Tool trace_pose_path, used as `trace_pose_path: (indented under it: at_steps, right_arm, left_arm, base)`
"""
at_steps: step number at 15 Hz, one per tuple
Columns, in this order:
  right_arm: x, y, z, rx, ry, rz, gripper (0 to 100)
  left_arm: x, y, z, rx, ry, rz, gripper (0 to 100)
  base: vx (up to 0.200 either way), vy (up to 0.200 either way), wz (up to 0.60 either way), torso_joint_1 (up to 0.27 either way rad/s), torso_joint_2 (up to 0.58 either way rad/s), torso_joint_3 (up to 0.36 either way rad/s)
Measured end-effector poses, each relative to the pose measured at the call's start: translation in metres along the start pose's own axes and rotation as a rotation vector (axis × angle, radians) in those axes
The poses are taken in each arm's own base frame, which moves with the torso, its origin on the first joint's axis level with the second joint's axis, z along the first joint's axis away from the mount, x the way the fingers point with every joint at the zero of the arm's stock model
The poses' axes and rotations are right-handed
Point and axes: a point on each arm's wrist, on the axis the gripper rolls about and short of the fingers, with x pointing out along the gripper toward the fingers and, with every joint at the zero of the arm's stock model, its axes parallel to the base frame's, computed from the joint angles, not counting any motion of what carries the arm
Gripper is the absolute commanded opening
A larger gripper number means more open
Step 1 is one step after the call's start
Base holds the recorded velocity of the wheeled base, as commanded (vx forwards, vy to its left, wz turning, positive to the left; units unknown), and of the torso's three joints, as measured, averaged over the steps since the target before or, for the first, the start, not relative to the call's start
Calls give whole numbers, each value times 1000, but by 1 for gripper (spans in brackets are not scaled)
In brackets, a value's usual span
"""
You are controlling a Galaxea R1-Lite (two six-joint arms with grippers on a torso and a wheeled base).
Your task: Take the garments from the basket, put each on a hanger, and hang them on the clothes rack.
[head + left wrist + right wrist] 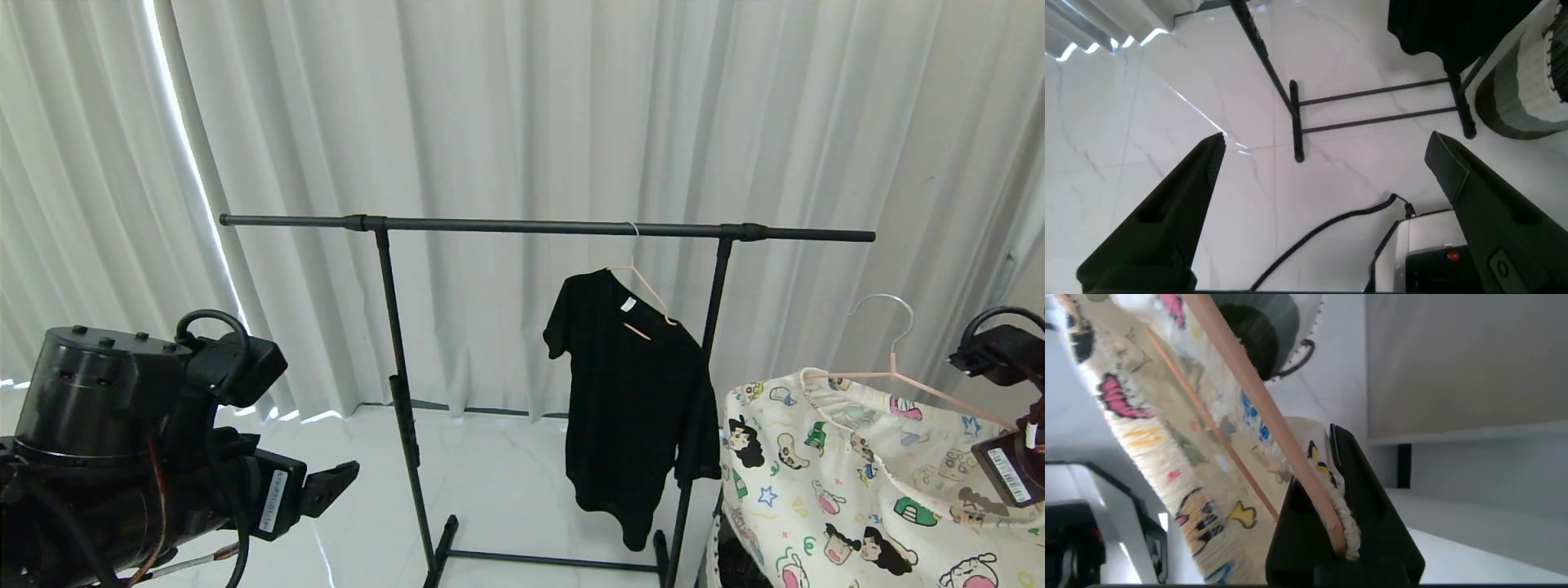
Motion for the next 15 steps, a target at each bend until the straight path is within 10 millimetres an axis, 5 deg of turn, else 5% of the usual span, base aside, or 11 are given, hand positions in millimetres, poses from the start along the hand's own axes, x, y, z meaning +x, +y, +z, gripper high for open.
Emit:
trace_pose_path:
  at_steps: [2, 9, 15]
  right_arm:
    - [4, -1, 10, 24, -50, -12, 0]
    - [18, -1, 53, 74, -196, -24, 0]
    - [22, 3, 59, 58, -193, -9, 0]
  left_arm:
    - [-2, 0, 0, -2, -9, 0, 100]
    - [-9, -1, 1, -1, -54, -9, 100]
    - [-12, -5, 0, 17, -63, -32, 100]
  base:
    - [0, 0, 0, 0, 0, 0]
    - [200, 0, 0, 0, 2, 2]
    - [200, 0, 0, 2, 3, 1]
